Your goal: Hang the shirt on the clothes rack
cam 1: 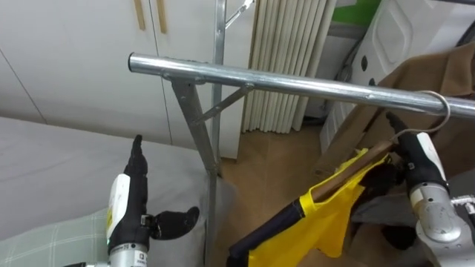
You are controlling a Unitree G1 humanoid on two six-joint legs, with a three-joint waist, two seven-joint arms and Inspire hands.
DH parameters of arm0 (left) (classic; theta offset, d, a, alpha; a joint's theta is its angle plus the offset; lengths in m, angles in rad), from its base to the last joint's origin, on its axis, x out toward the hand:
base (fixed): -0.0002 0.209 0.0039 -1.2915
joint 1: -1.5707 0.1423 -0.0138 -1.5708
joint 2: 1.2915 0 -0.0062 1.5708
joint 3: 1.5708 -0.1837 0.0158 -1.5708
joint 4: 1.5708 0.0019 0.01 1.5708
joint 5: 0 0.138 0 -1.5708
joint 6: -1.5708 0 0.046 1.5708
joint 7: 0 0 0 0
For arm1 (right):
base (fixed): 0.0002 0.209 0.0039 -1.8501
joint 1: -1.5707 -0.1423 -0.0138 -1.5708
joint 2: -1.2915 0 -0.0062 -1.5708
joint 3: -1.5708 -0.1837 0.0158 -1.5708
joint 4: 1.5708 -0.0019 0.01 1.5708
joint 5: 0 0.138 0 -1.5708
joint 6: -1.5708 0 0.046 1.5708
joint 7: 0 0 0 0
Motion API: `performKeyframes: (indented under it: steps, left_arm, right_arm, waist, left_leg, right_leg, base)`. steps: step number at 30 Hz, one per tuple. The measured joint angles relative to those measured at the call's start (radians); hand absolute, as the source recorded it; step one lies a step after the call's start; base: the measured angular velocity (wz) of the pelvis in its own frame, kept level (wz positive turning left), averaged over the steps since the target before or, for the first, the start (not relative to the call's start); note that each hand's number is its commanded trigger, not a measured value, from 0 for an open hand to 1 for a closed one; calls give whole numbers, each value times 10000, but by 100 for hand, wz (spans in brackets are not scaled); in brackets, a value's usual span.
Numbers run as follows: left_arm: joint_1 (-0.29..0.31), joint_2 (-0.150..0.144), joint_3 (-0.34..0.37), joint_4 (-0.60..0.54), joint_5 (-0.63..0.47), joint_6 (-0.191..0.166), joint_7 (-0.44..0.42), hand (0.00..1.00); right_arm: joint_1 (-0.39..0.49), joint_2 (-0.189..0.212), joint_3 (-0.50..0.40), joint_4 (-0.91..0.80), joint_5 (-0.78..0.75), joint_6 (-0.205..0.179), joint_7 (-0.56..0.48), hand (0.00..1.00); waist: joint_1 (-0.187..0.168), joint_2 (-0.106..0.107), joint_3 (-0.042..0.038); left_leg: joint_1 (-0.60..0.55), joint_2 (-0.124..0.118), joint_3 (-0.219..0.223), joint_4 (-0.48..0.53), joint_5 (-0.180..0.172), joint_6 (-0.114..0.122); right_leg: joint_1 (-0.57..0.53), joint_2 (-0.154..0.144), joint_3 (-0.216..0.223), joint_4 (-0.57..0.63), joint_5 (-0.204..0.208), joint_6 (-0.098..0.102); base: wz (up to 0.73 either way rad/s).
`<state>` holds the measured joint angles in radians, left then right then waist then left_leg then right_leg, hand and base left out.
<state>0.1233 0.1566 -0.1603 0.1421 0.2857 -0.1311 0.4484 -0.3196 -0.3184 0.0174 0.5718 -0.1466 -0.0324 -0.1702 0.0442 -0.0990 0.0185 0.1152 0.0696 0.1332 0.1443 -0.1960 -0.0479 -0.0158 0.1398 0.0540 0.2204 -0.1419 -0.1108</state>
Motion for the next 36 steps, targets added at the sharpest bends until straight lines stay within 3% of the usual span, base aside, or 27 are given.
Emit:
performKeyframes:
  steps: [5,13,24,26,31,36]
  left_arm:
    - [0,3,-5,0,-1,0,18,0]
    - [1,0,-12,0,1,-1,189,0]
    - [9,164,40,124,16,-11,219,0]
    - [33,221,64,95,15,-11,212,0]
    - [49,275,420,69,11,-10,243,0]
    - [51,252,422,71,15,-10,292,0]
  right_arm:
    - [0,2,3,0,13,0,82,0]
    - [11,2,4,1,22,0,107,0]
    - [102,-1,-134,-34,85,-38,48,0]
    - [336,-2,-314,-150,690,-206,-17,0]
    - [712,-20,-780,-279,2507,-222,-239,0]
    - [904,-48,-898,-280,3091,-222,-369,0]
  waist:
    - [-74,31,15]
    - [-125,118,-2]
    - [-213,110,-17]
    - [-247,103,-30]
    - [-447,127,-56]
    - [-664,169,-118]
  left_leg:
    - [-9,-9,1,-2,0,0]
    - [3,-55,-6,11,4,1]
    - [9,-59,-8,76,5,1]
    - [1,-59,0,78,5,1]
    - [-26,-61,20,76,5,1]
    - [-2,-61,4,79,4,1]
  right_leg:
    - [-21,-5,29,-2,0,-24]
    - [-40,3,201,-23,-4,-290]
    - [-21,4,231,-5,28,-343]
    - [-4,-1,195,-32,28,-343]
    - [-20,-4,227,-54,28,-343]
    - [0,-1,249,-56,28,-343]
  base:
    - [-2]
    - [-6]
    - [0]
    - [5]
    - [-2]
    - [-1]
